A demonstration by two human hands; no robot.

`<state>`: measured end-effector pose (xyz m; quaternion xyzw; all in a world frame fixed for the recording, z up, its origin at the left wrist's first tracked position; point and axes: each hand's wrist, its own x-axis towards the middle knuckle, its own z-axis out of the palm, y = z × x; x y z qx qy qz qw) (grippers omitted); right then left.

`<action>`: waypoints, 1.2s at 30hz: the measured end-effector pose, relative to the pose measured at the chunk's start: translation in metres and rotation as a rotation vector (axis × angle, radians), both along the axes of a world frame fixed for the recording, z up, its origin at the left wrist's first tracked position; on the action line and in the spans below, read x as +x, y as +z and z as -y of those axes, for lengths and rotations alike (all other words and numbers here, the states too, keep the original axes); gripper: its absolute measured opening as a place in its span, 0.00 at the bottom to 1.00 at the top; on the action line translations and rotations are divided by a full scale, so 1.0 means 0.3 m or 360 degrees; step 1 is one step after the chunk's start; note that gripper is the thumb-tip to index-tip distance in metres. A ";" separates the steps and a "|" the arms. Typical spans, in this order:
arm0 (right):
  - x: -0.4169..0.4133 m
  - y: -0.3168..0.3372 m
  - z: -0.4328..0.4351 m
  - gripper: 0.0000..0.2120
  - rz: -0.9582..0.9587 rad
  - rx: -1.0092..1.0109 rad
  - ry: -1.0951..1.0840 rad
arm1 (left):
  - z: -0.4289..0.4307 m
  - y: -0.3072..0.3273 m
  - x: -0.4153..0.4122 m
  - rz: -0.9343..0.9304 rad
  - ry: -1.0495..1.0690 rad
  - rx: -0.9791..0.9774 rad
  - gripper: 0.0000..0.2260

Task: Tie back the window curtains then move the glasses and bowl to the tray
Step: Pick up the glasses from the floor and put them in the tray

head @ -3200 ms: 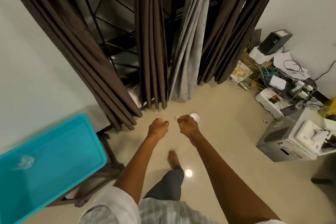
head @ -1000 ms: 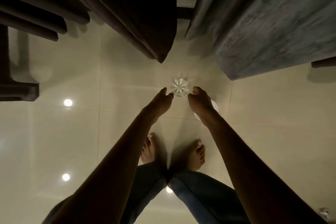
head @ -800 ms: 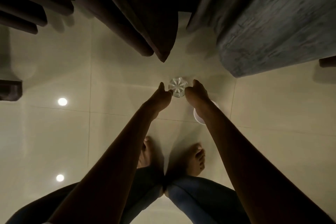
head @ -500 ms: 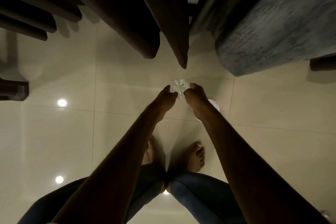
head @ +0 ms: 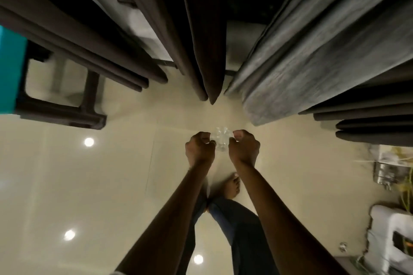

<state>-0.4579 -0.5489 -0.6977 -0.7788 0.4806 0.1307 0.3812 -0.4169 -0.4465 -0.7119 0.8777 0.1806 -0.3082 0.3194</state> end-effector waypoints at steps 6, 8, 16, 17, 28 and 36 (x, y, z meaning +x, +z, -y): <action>-0.039 0.404 -0.033 0.14 0.0027 -0.0099 0.0259 | -0.073 0.411 -0.031 0.0087 0.0041 -0.0096 0.12; -0.045 0.510 -0.044 0.13 0.0058 -0.0112 0.0331 | -0.097 0.526 -0.037 0.0119 0.0035 -0.0129 0.11; -0.051 0.854 -0.089 0.06 0.0264 -0.0168 0.0394 | -0.158 0.892 -0.024 0.0216 0.0141 -0.0237 0.09; -0.048 0.885 -0.091 0.06 0.0294 -0.0181 0.0393 | -0.162 0.921 -0.022 0.0238 0.0151 -0.0256 0.09; -0.059 1.092 -0.127 0.09 0.0518 -0.0093 0.0355 | -0.204 1.136 -0.054 0.0388 0.0252 -0.0311 0.09; -0.099 1.111 -0.238 0.13 0.0677 0.0101 0.0265 | -0.300 1.166 -0.088 0.0473 0.0256 -0.0267 0.09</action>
